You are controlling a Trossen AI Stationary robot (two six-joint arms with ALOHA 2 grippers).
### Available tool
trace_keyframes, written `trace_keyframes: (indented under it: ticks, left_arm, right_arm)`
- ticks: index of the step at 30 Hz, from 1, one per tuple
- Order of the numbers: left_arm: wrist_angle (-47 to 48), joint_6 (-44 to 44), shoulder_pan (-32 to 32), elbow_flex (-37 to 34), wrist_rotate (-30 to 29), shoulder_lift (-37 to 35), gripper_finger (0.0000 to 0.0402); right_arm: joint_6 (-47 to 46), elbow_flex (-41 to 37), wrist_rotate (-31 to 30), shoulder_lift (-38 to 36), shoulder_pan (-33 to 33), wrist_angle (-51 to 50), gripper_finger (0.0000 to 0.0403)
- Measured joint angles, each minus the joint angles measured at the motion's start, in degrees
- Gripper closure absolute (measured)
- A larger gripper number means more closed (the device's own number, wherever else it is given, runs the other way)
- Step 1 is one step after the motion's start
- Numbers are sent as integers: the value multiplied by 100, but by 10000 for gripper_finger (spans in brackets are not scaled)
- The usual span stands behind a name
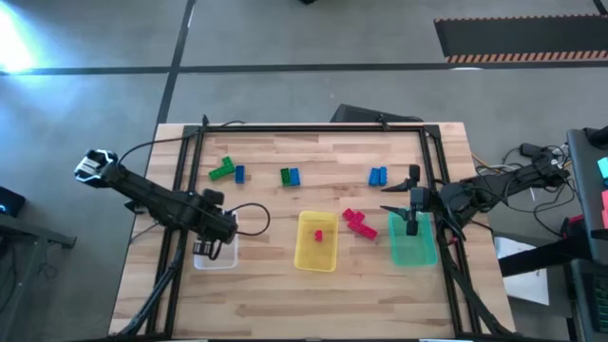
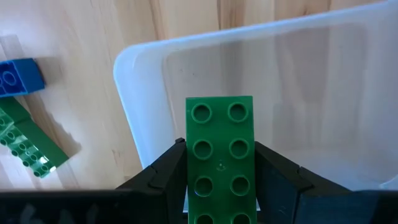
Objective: Sort & place blocks by color
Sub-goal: Put the green game piece into the transparent bin, then put the blue game piece into the green bin
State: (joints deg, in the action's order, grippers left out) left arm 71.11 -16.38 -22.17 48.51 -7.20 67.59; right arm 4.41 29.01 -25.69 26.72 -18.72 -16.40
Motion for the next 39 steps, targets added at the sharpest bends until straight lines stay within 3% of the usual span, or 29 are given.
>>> trace_keyframes:
  ticks: [15,31,39]
  left_arm:
    - [-17,-136,2,-402,-151,363,267]
    - [-15,-138,2,-402,-185,367,215]
    - [-19,-149,2,59,-231,366,215]
  right_arm:
    - [12,-3,2,0,0,0,202]
    - [17,-3,2,0,0,16,202]
    - [-38,-3,-2,-2,0,90,202]
